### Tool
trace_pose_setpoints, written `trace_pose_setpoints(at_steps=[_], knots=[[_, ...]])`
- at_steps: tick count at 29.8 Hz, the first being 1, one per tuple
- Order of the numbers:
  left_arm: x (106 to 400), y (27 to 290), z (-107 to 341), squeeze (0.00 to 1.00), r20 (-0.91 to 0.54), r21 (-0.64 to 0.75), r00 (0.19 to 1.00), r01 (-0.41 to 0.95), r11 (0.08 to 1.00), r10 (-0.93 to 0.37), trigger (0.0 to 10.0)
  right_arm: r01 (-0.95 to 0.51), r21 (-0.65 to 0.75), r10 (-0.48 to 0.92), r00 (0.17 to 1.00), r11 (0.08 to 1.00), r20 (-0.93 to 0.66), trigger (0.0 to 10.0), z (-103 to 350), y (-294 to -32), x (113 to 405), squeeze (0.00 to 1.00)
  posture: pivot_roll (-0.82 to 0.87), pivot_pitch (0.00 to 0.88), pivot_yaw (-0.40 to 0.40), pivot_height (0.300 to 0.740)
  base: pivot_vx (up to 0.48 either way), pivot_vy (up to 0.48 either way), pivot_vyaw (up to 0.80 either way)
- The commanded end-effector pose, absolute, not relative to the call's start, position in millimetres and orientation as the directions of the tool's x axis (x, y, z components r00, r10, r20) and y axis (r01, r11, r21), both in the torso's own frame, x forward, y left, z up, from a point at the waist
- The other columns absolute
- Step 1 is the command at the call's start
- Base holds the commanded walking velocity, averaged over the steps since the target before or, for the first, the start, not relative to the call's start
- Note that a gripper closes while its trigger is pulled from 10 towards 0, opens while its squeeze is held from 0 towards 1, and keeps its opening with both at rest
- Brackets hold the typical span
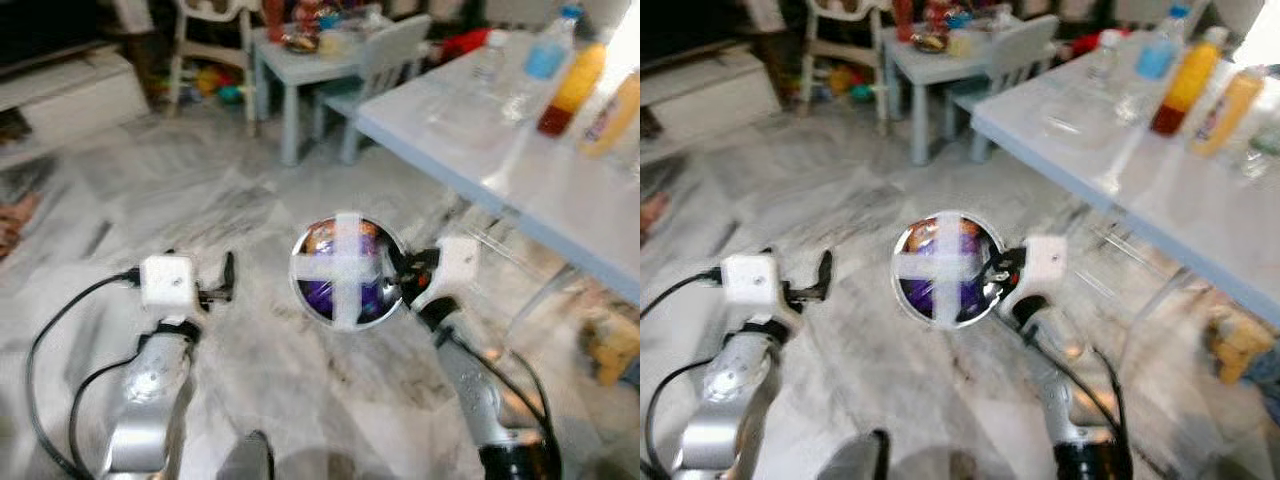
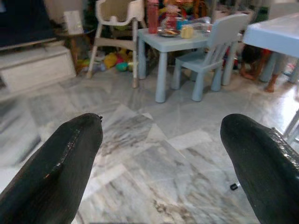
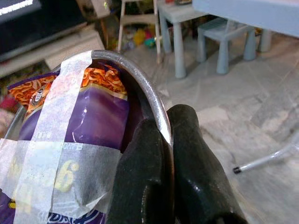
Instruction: Restocking fridge
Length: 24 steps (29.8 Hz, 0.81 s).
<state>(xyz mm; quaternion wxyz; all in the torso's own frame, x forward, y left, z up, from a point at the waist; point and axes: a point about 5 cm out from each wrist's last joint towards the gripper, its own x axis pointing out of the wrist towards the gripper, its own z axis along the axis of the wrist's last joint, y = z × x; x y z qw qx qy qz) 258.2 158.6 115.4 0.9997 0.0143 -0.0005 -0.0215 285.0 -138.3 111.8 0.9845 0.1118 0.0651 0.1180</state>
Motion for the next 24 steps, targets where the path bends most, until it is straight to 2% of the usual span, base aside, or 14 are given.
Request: trace_pose_setpoints(at_steps=[1, 8, 12, 16, 24], knots=[[260.1, 163.4, 114.9, 0.0, 0.0, 0.049, 1.0, 0.03, 0.998, -0.03, 10.0, -0.248, 0.234, 0.265, 0.963, 0.94, -0.043, 10.0, 121.5, -131.3, 288.8, 0.0, 0.08, 0.076, -0.048, 0.74, 0.0, 0.0, 0.79], [262.1, 166.0, 115.4, 0.0, 0.012, 0.039, 1.0, -0.001, 0.999, 0.0, 10.0, -0.274, 0.222, 0.285, 0.959, 0.936, -0.018, 10.0, 125.1, -126.0, 290.7, 0.0, 0.07, 0.071, -0.044, 0.74, 0.0, 0.0, 0.79], [246.2, 178.7, 94.1, 0.0, -0.051, 0.004, 0.996, -0.076, 0.997, 0.077, 10.0, -0.235, 0.219, 0.245, 0.97, 0.947, -0.017, 10.0, 122.6, -135.7, 288.5, 0.0, 0.06, 0.065, -0.046, 0.74, 0.0, 0.0, 0.79], [236.2, 180.9, 79.7, 0.0, -0.099, -0.015, 0.99, -0.101, 0.995, 0.099, 10.0, -0.189, 0.232, 0.204, 0.978, 0.954, -0.04, 10.0, 115.3, -144.7, 287.6, 0.0, 0.05, 0.076, -0.046, 0.74, 0.0, 0.0, 0.79], [251.9, 177.3, 94.2, 0.0, -0.039, -0.036, 0.994, -0.1, 0.994, 0.099, 10.0, -0.233, 0.213, 0.238, 0.971, 0.949, 0.002, 10.0, 126.3, -137.2, 296.8, 0.0, 0.05, 0.068, -0.045, 0.74, 0.0, 0.0, 0.79]])
